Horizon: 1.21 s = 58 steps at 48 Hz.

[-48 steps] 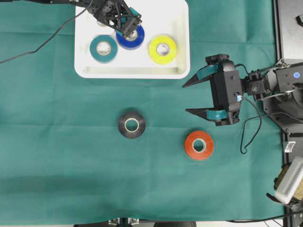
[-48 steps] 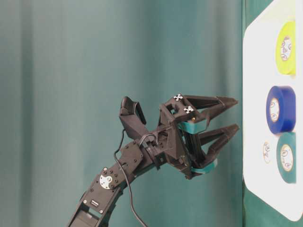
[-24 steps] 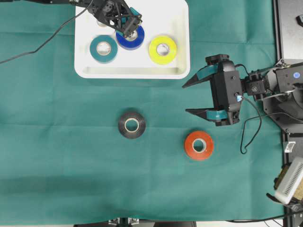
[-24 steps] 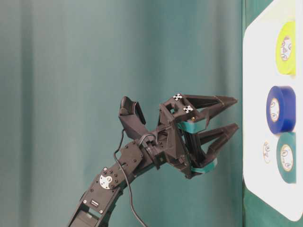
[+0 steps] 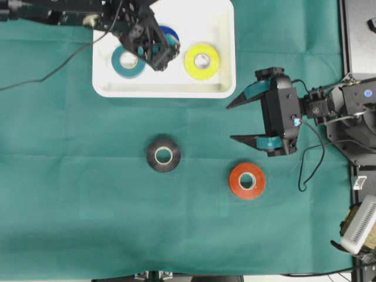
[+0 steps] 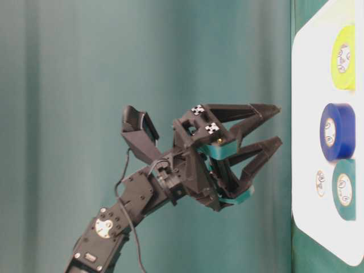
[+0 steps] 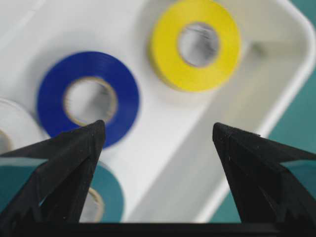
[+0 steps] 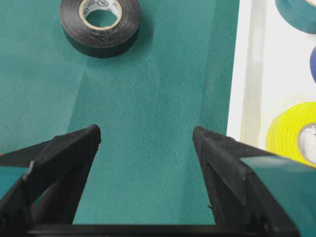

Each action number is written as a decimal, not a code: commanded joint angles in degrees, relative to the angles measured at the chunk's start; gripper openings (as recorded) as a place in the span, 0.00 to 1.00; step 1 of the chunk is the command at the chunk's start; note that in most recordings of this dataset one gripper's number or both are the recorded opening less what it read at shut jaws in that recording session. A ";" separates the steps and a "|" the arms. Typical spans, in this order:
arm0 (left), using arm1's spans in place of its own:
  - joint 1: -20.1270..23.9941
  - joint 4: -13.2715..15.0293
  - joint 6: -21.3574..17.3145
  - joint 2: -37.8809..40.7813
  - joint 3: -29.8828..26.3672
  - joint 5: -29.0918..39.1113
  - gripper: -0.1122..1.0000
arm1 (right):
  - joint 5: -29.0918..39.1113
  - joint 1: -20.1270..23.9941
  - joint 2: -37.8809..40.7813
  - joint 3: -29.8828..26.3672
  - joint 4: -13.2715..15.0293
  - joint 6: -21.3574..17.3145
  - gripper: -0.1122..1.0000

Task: Put the tape alternately from left to right into the white case.
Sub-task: 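Release the blue roll and withdraw the left gripper above the black roll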

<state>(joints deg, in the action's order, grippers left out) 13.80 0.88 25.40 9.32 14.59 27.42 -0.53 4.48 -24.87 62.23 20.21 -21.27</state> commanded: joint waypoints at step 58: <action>-17.75 0.09 -8.53 -5.98 5.27 -0.26 0.65 | -0.53 0.09 -0.62 0.18 -0.09 -0.09 0.82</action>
<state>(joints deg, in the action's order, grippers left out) -3.34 0.88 17.40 5.54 19.78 27.51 -0.53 4.48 -24.87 62.75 20.21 -21.27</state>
